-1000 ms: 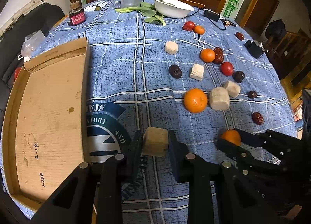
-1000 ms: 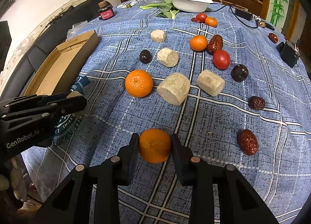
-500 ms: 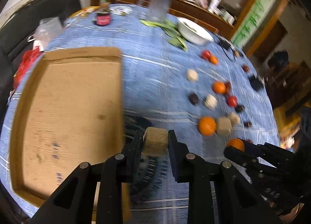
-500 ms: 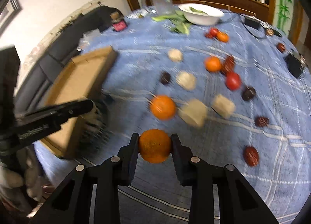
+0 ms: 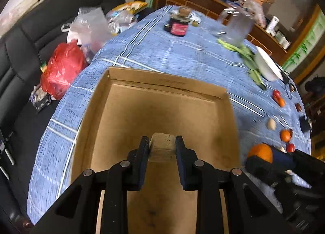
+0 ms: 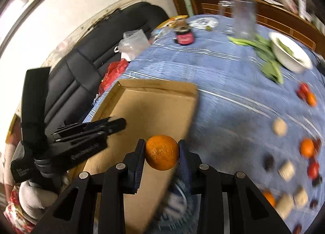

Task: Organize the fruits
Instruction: 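Carry the cube and orange into the cardboard tray and open both grippers, then grasp a red date with the right gripper while the left gripper grasps an orange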

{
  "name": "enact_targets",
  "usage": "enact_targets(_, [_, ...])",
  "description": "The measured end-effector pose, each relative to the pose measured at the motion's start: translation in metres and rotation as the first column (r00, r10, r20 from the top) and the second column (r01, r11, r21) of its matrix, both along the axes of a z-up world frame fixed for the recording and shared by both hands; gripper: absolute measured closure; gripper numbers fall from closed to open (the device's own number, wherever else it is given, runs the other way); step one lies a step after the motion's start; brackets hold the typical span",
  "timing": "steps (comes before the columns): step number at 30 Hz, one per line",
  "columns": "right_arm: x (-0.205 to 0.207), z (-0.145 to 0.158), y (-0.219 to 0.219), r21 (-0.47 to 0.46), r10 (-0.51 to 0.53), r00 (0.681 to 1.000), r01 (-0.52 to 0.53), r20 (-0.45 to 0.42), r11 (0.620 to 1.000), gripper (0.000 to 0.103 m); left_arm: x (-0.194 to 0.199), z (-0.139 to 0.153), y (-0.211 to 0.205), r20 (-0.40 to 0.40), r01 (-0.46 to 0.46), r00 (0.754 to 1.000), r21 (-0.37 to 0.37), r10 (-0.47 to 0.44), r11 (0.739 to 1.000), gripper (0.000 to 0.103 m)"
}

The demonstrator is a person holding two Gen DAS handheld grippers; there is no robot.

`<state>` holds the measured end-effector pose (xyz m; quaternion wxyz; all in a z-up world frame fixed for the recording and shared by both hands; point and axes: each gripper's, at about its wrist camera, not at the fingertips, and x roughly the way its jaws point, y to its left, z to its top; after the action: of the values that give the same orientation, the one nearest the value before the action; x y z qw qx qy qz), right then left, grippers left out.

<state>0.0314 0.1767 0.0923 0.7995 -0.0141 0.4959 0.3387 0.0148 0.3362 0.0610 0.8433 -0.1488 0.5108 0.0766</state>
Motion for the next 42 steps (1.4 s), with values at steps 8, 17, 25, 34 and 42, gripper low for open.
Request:
enact_targets(8, [0.032, -0.043, 0.047, -0.078, -0.037, 0.999, 0.034, -0.034, 0.996, 0.067, 0.025, -0.024, 0.018, -0.037, 0.025, 0.999, -0.006, -0.025, 1.0, 0.078])
enact_targets(17, [0.041, -0.058, 0.051, -0.108, -0.088, 0.995, 0.082, -0.05, 0.991, 0.066, 0.028, -0.018, 0.027, -0.005, 0.037, 0.999, -0.051, -0.037, 0.998, 0.076])
enact_targets(25, [0.036, -0.041, 0.045, -0.085, -0.111, 0.993, 0.109, -0.025, 0.99, 0.049, 0.004, 0.012, 0.037, 0.066, -0.031, 0.997, -0.127, 0.039, 0.991, 0.056])
enact_targets(34, [0.001, -0.01, -0.008, -0.007, -0.203, 0.979, 0.203, 0.0, 0.979, 0.047, -0.018, 0.039, 0.024, 0.111, -0.049, 0.992, -0.142, 0.066, 0.989, 0.053])
enact_targets(42, [-0.048, -0.011, -0.121, -0.007, -0.376, 0.926, 0.376, 0.013, 0.926, 0.044, -0.028, 0.052, -0.021, 0.109, -0.011, 0.994, -0.143, 0.027, 0.99, 0.048])
